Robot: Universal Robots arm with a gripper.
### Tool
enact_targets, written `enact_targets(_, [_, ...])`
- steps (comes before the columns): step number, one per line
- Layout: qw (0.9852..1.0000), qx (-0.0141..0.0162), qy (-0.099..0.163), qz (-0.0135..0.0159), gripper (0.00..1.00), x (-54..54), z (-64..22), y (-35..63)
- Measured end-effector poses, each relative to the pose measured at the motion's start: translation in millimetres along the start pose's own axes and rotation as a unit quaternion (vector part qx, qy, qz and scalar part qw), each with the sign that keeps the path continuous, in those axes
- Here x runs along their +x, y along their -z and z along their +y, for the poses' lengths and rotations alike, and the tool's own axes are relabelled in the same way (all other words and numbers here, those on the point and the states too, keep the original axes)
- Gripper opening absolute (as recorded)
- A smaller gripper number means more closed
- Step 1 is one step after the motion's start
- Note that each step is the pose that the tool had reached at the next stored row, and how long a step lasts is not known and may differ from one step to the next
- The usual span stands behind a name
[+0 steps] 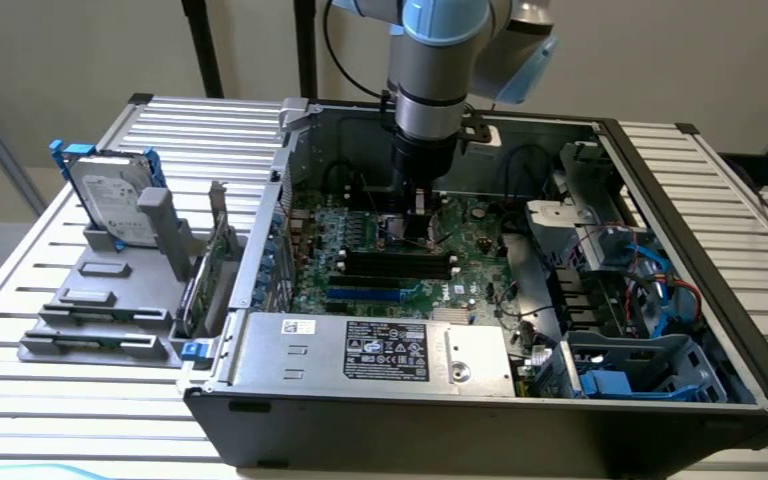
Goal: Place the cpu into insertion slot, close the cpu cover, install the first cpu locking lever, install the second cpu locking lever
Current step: 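Place the cpu into insertion slot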
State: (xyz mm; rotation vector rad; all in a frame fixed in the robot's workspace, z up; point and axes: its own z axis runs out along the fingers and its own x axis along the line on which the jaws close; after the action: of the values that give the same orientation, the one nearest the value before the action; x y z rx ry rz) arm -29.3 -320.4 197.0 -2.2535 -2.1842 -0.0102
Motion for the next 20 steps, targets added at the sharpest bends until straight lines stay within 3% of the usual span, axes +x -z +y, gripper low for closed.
enact_targets(7, [1.0000,-0.0025,0.000,0.0001,0.55,0.0,0.0,-0.5])
enact_targets(20, [1.0000,-0.0030,0.000,-0.0029,0.55,-0.8,-2.5,-0.6])
